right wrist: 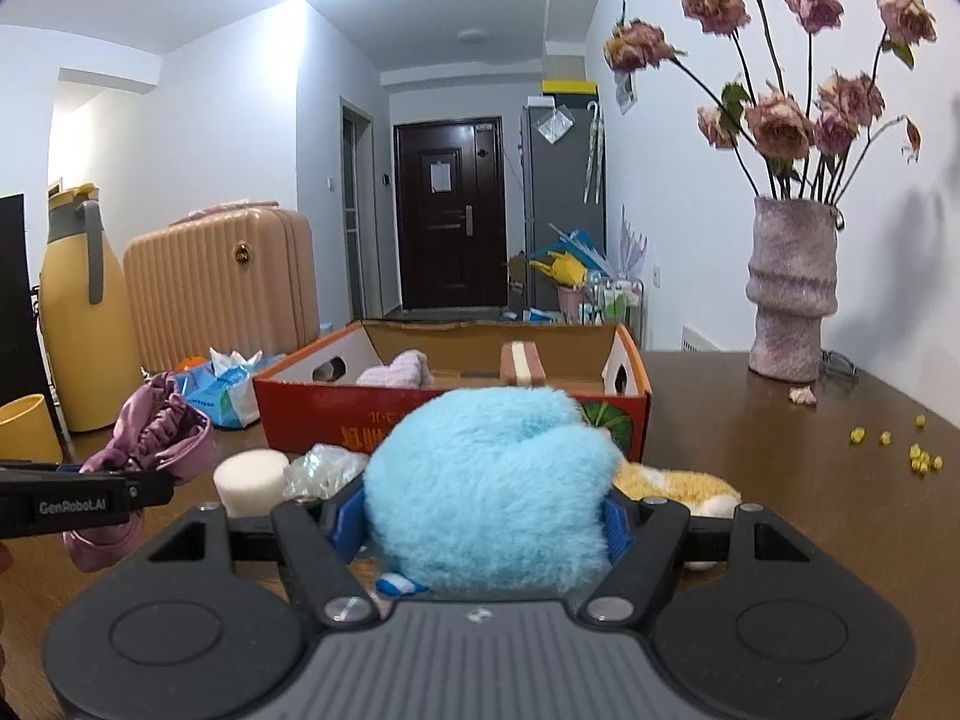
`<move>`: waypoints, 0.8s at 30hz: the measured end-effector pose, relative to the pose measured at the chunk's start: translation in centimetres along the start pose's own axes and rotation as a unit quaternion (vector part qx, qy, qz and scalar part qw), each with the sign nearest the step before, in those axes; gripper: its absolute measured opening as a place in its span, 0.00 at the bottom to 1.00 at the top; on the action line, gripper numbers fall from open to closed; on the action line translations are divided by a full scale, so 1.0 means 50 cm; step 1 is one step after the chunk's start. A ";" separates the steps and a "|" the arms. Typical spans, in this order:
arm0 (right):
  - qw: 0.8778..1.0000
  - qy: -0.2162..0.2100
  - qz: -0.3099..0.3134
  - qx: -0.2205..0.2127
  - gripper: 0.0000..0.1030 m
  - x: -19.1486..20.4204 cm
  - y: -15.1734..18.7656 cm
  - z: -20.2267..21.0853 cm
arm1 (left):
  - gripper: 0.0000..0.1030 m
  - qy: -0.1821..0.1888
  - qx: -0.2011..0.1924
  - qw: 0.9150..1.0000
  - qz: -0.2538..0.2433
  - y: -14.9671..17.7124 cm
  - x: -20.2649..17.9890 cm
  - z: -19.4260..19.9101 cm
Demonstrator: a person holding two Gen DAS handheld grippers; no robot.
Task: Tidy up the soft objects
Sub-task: 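Carry the pink satin bag and blue plush over the cardboard box with both tools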
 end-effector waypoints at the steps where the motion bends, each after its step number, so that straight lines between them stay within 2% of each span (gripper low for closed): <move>1: 1.000 0.000 0.001 -0.004 0.69 0.002 -0.004 0.003 | 0.37 0.000 -0.003 1.000 -0.001 -0.003 -0.002 0.003; 12: 0.999 0.004 0.011 -0.041 0.69 0.015 -0.077 0.015 | 0.37 0.005 -0.040 0.999 0.017 -0.062 -0.015 0.034; 24: 0.997 0.010 -0.008 -0.073 0.69 0.003 -0.156 -0.006 | 0.37 0.016 -0.069 0.996 0.048 -0.140 -0.024 0.034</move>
Point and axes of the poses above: each gripper's, at about its wrist camera, not at the fingertips, and z roughly against the way its jaws point, x to its left, y to its underside, the point moved 10 cm from there along -z, roughly the way its jaws point, and after that the axes turned 15 degrees about x, right-handed, at the moved point
